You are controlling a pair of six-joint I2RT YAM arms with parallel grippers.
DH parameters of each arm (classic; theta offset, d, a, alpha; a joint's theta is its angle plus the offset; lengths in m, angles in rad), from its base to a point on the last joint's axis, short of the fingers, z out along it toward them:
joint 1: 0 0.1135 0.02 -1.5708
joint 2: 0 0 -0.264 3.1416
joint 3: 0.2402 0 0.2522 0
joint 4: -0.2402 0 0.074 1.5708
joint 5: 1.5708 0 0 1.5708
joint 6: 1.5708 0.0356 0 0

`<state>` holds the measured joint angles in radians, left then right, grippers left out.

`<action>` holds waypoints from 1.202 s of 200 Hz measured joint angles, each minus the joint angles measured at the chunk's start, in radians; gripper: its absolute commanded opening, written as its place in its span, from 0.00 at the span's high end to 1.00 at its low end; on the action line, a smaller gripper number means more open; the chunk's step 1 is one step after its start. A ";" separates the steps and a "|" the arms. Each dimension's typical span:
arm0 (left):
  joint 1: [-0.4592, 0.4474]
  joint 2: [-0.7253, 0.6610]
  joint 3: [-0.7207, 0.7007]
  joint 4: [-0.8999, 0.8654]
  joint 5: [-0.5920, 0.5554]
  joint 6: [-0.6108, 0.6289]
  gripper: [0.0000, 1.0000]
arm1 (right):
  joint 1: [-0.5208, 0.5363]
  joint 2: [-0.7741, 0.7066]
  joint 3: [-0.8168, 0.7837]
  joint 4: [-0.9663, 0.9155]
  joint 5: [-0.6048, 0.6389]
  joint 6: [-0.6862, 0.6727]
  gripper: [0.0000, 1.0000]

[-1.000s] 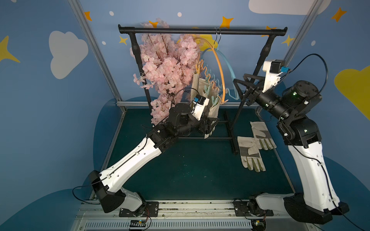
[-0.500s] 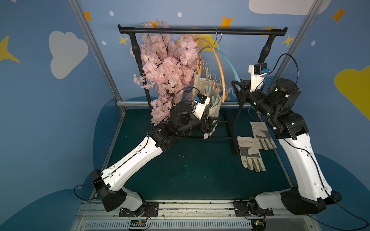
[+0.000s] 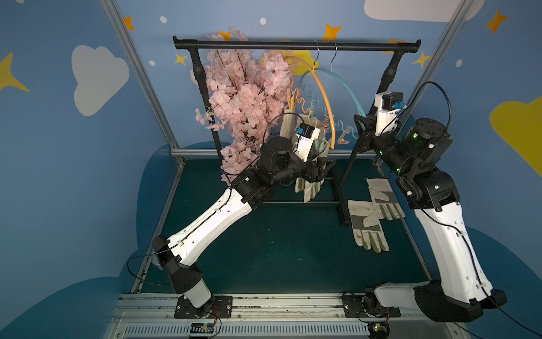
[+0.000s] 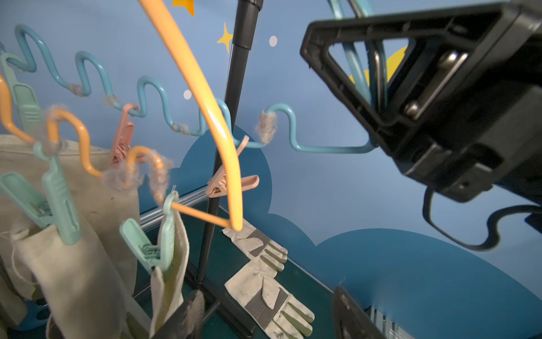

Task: Clip the gloves onto a hanger to dry
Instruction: Adjust the hanger on the clothesline, then open the clamp at the hanger.

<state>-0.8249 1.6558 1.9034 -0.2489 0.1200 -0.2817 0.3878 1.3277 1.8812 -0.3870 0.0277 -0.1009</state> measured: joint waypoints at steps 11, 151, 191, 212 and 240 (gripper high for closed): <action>-0.003 0.019 0.030 0.001 0.002 -0.003 0.31 | -0.014 -0.006 -0.006 0.003 0.006 -0.005 0.95; -0.031 0.482 0.647 -0.138 -0.051 0.105 0.29 | -0.140 -0.066 -0.087 0.041 -0.084 0.060 0.92; 0.033 0.508 0.653 -0.185 -0.071 0.124 0.30 | -0.144 -0.066 -0.088 0.043 -0.096 0.067 0.92; 0.053 0.488 0.614 -0.174 -0.083 0.138 0.30 | -0.144 -0.067 -0.092 0.046 -0.097 0.068 0.92; 0.068 0.476 0.583 -0.158 -0.098 0.154 0.30 | -0.145 -0.070 -0.098 0.051 -0.101 0.069 0.92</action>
<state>-0.7574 2.1315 2.4859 -0.4068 0.0223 -0.1272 0.2424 1.2579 1.7832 -0.3363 -0.0731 -0.0319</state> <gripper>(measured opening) 0.704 0.133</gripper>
